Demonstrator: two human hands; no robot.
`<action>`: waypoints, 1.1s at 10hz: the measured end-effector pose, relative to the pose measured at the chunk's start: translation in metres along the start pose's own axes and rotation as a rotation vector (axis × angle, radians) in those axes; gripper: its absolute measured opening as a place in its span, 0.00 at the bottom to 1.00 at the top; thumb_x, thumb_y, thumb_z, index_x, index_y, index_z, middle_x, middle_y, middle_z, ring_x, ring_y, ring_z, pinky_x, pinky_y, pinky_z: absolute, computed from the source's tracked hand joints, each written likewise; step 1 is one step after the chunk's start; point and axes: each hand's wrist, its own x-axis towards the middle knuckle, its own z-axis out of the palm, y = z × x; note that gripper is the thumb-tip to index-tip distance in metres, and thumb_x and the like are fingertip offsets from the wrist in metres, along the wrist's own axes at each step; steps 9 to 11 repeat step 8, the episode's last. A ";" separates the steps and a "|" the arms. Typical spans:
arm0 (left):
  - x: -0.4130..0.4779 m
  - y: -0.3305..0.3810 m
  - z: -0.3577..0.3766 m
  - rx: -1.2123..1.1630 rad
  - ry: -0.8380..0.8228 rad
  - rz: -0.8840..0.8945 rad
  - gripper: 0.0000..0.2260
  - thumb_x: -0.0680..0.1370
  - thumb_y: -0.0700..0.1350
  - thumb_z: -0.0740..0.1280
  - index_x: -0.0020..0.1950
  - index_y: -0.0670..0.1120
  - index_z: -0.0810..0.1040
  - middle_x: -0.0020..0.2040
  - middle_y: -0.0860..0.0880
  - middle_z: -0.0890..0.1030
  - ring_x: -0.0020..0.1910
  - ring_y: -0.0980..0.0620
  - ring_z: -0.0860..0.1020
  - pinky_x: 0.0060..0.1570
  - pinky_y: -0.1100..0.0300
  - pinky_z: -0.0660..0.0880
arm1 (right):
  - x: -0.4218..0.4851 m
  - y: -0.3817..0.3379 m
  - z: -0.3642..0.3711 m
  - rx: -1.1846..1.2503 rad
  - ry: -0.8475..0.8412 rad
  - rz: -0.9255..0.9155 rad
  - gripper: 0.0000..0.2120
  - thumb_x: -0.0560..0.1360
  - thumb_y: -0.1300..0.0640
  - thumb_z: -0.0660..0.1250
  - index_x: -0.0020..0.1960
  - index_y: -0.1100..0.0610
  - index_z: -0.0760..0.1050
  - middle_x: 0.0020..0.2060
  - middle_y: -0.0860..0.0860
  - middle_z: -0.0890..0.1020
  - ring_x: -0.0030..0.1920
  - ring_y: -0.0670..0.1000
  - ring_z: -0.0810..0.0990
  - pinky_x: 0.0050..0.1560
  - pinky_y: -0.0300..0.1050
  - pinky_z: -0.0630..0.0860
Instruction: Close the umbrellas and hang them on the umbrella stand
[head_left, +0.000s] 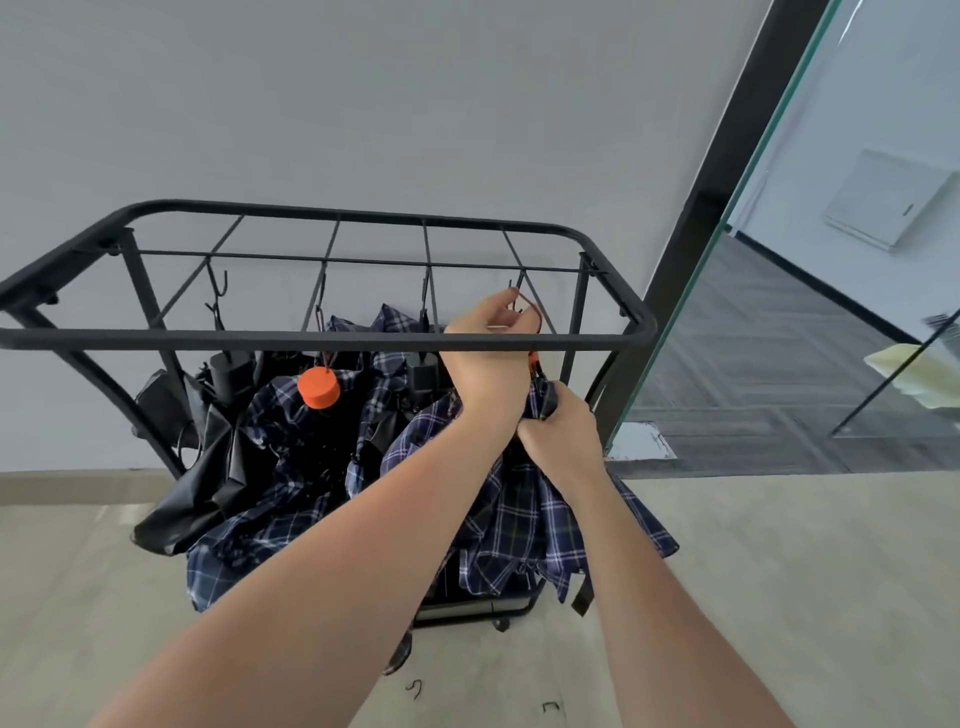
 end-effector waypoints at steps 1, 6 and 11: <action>0.010 -0.001 0.006 0.108 0.045 0.022 0.12 0.74 0.43 0.74 0.57 0.48 0.85 0.32 0.53 0.82 0.25 0.63 0.78 0.28 0.72 0.75 | 0.010 0.003 0.002 0.053 0.009 0.024 0.15 0.65 0.64 0.63 0.34 0.46 0.62 0.26 0.43 0.68 0.29 0.49 0.66 0.33 0.46 0.64; 0.014 -0.029 0.006 0.129 0.012 0.039 0.09 0.74 0.38 0.65 0.46 0.53 0.76 0.38 0.45 0.83 0.40 0.38 0.82 0.40 0.46 0.82 | 0.043 0.039 0.032 0.136 -0.065 0.082 0.10 0.77 0.63 0.64 0.54 0.50 0.73 0.39 0.49 0.79 0.45 0.55 0.77 0.46 0.48 0.73; 0.009 -0.036 -0.001 0.222 -0.005 0.070 0.11 0.74 0.33 0.65 0.48 0.49 0.77 0.39 0.40 0.82 0.39 0.41 0.81 0.39 0.49 0.81 | 0.046 0.042 0.039 -0.374 0.003 0.071 0.23 0.78 0.68 0.62 0.71 0.59 0.67 0.66 0.64 0.70 0.60 0.66 0.75 0.58 0.59 0.76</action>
